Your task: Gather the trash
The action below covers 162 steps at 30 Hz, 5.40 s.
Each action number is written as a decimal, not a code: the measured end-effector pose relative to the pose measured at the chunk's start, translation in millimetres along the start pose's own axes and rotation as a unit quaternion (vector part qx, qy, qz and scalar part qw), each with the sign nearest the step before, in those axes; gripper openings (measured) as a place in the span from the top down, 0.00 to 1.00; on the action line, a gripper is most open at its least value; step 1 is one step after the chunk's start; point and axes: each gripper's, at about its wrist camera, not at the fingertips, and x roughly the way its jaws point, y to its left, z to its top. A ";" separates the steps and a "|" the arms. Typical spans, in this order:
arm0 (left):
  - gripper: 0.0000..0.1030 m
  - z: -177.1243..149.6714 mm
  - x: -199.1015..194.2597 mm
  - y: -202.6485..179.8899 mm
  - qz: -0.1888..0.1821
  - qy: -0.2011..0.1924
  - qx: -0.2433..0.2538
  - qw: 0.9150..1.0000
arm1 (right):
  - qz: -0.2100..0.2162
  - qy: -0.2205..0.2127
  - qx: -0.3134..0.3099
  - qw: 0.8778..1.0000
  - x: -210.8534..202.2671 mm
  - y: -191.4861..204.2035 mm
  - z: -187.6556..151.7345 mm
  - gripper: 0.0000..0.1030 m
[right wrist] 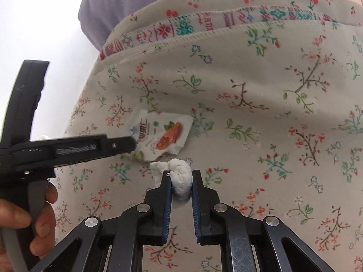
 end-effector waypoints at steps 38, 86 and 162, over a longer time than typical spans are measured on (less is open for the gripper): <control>0.96 -55.9 -147.0 192.4 0.028 -0.080 -0.088 0.993 | 0.016 0.017 -0.063 0.998 32.6 77.0 -14.0 0.86; 0.67 -54.9 -170.1 306.9 0.216 -0.057 -0.115 0.968 | 0.185 0.057 -0.143 0.971 142.6 332.6 -35.9 0.56; 0.20 -330.5 -217.3 53.5 0.267 -0.219 -0.034 0.938 | 0.052 -0.197 -0.153 0.967 -144.9 124.6 -216.0 0.03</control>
